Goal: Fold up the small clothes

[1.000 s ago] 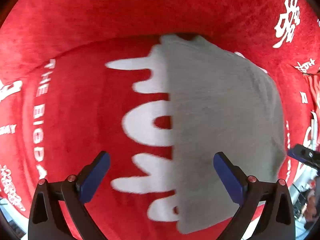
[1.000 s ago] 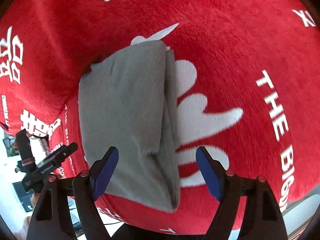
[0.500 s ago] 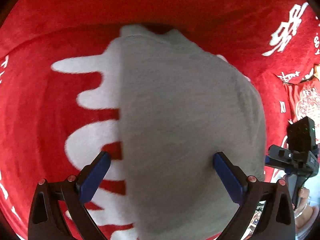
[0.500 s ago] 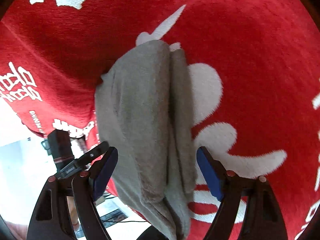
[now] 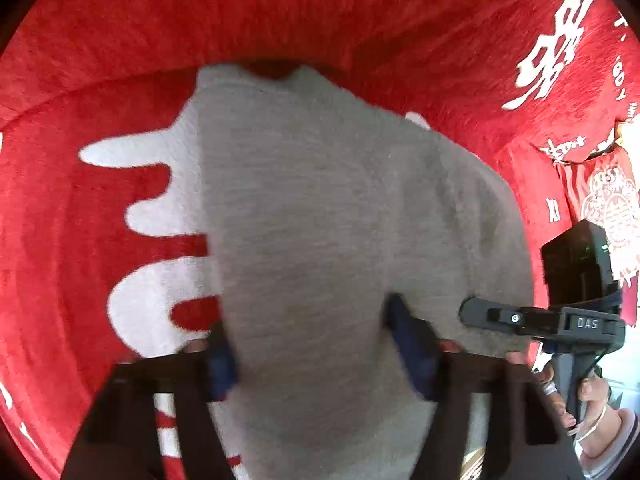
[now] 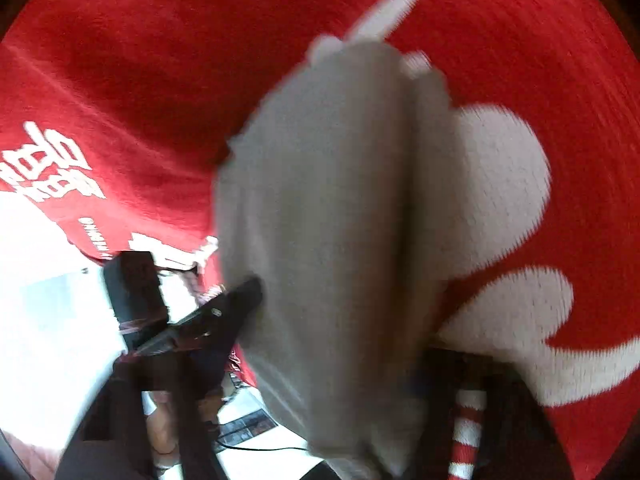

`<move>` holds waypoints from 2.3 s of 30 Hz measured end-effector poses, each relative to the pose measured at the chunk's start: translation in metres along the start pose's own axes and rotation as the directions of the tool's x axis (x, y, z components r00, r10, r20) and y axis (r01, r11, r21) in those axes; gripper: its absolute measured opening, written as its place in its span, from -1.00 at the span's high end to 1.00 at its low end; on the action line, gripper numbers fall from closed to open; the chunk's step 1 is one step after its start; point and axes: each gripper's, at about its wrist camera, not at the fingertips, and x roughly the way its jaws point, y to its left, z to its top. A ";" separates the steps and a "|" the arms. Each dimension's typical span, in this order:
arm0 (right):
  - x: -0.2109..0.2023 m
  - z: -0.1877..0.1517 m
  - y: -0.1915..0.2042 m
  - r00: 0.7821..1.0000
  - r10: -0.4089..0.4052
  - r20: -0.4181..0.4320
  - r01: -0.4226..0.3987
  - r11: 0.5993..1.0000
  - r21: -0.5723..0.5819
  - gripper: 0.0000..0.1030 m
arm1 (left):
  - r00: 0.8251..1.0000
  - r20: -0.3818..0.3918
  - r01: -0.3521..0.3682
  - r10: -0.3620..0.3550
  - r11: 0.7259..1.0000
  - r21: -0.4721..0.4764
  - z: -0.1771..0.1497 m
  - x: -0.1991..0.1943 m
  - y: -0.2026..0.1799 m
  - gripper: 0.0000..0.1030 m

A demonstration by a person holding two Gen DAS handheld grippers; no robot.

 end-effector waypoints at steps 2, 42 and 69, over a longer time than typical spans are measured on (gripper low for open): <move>-0.002 -0.004 0.008 0.999 0.033 0.007 -0.033 0.999 -0.012 0.37 | 1.000 0.014 0.017 -0.017 1.000 0.004 -0.001 -0.012 0.001 0.13; 0.080 -0.096 0.109 0.790 -0.607 0.085 0.593 0.721 -0.360 0.77 | 0.950 0.090 -0.287 0.299 0.950 -0.127 -0.102 -0.079 0.110 0.14; 0.061 -0.131 0.090 0.813 -0.580 0.038 0.570 0.782 -0.254 0.77 | 0.926 0.019 -0.373 0.377 0.923 -0.093 -0.134 -0.099 0.096 0.14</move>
